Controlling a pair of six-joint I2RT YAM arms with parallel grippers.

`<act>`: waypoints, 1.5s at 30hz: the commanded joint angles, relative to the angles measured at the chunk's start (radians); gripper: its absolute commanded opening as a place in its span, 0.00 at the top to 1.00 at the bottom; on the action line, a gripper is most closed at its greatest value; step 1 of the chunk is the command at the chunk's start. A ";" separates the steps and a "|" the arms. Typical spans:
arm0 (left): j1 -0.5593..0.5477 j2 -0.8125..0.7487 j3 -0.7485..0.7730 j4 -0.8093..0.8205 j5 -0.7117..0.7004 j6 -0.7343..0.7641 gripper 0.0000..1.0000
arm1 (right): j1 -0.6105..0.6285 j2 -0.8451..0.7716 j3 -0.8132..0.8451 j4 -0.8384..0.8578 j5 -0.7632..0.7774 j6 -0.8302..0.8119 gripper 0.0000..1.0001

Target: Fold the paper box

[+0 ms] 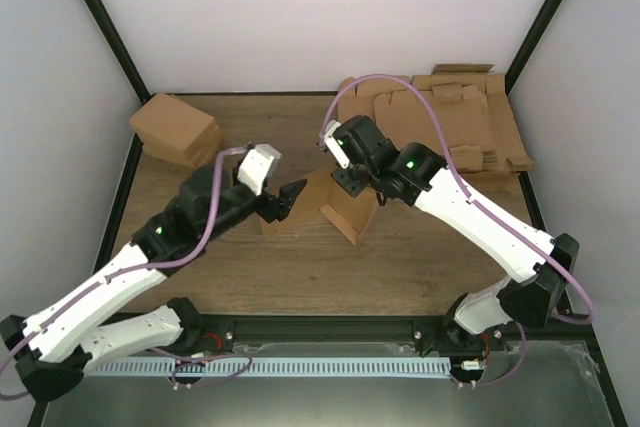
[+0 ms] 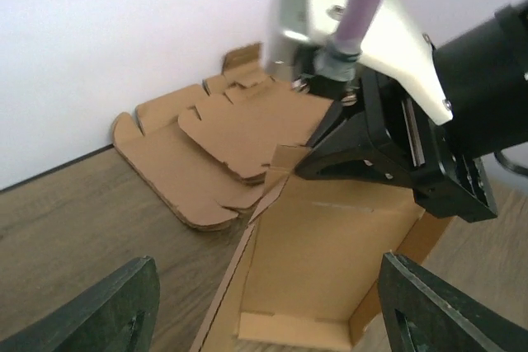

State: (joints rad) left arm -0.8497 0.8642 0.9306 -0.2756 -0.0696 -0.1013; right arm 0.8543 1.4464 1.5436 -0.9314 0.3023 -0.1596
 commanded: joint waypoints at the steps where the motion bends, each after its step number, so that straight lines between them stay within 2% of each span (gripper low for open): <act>1: -0.001 0.165 0.189 -0.329 0.059 0.239 0.25 | 0.007 -0.001 0.054 0.031 0.030 -0.067 0.99; 6: 0.003 0.328 0.344 -0.506 0.011 0.361 0.27 | 0.008 -0.006 0.047 0.052 -0.014 -0.086 0.99; 13: 0.019 0.421 0.393 -0.542 -0.047 0.361 0.36 | 0.008 -0.007 0.023 0.077 -0.029 -0.098 0.99; 17: 0.027 0.431 0.391 -0.533 -0.091 0.359 0.50 | 0.008 -0.013 0.012 0.083 -0.049 -0.098 0.99; 20: 0.038 0.438 0.391 -0.532 -0.117 0.360 0.70 | 0.008 -0.017 0.005 0.086 -0.061 -0.098 0.99; 23: 0.049 0.443 0.392 -0.538 -0.090 0.373 0.94 | 0.008 -0.015 0.004 0.086 -0.063 -0.098 0.99; 24: 0.050 0.446 0.393 -0.542 -0.082 0.376 0.96 | 0.008 -0.014 0.004 0.087 -0.064 -0.098 0.98; 28: 0.058 0.458 0.388 -0.554 -0.073 0.383 0.96 | 0.008 -0.013 0.004 0.098 -0.073 -0.082 0.87; 31: 0.077 0.456 0.369 -0.545 -0.059 0.384 0.96 | 0.008 -0.013 0.011 0.102 -0.092 -0.061 0.74; 33: 0.097 0.449 0.337 -0.521 -0.053 0.383 0.96 | 0.008 -0.012 0.012 0.107 -0.096 -0.040 0.71; 39: 0.255 0.457 0.282 -0.458 0.087 0.342 0.96 | 0.008 -0.027 0.012 0.129 -0.079 0.027 0.50; 45: 0.332 0.483 0.261 -0.444 0.098 0.341 0.96 | 0.008 -0.106 -0.009 0.181 -0.105 0.106 0.43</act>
State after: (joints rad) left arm -0.5434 1.3262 1.2201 -0.7364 -0.0090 0.2436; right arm 0.8547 1.4235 1.5364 -0.8097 0.2100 -0.1287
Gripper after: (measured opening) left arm 0.039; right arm 0.551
